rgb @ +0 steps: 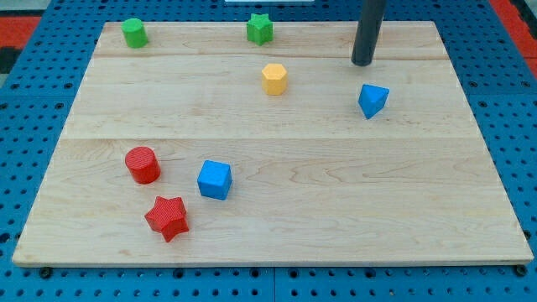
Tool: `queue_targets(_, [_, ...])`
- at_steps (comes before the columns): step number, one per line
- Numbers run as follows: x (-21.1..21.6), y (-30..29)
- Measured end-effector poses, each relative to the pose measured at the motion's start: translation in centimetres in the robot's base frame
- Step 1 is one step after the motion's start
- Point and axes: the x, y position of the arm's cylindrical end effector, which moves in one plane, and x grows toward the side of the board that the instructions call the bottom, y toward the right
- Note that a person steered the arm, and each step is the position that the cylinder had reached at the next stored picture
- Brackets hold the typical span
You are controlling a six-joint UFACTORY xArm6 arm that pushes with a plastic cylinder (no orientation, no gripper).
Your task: Place the red circle to the left center
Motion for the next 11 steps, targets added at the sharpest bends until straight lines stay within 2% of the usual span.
queue_targets(4, [14.6,-17.6])
queue_targets(5, [16.1,-23.9])
queue_targets(6, [17.1,-27.7])
queue_targets(8, [19.9,-25.3])
queue_targets(9, [23.2,-29.4])
queue_targets(11, [20.9,-30.8])
